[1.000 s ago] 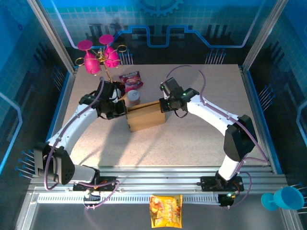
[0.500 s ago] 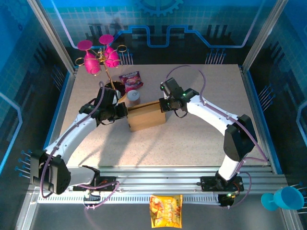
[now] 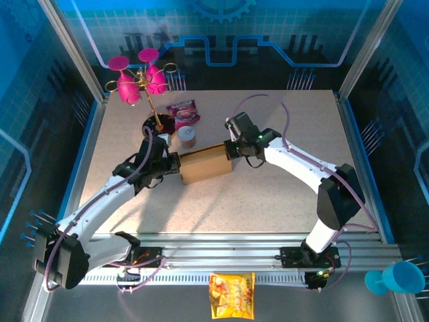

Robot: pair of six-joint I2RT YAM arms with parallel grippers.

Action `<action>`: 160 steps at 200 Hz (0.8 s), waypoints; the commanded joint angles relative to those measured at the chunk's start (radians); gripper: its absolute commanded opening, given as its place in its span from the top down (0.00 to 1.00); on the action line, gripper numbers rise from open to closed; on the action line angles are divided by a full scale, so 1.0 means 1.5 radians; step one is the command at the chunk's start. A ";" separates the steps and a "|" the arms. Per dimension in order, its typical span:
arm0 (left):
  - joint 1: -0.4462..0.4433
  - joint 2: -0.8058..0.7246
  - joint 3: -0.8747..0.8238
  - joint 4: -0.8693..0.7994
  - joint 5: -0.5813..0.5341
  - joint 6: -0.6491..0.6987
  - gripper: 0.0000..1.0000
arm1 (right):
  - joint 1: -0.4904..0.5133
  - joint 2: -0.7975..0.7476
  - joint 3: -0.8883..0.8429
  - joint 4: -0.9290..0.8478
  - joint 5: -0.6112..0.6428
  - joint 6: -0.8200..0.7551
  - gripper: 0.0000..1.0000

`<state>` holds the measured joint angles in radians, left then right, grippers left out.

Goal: Fold the paper box

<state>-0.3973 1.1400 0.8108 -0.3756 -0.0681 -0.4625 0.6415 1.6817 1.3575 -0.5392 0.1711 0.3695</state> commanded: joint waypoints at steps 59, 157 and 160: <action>-0.062 0.022 -0.082 -0.093 -0.072 -0.027 1.00 | 0.012 -0.011 -0.024 -0.105 -0.066 0.009 0.86; -0.085 0.053 -0.059 -0.103 -0.096 -0.035 1.00 | -0.018 -0.095 -0.016 -0.107 -0.208 0.159 0.57; -0.086 0.054 -0.058 -0.104 -0.098 -0.035 1.00 | -0.020 -0.100 -0.021 -0.102 -0.213 0.168 0.56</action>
<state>-0.5030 1.1484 0.7712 -0.3229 -0.2497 -0.4988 0.6319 1.5909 1.3338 -0.6838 -0.0551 0.5304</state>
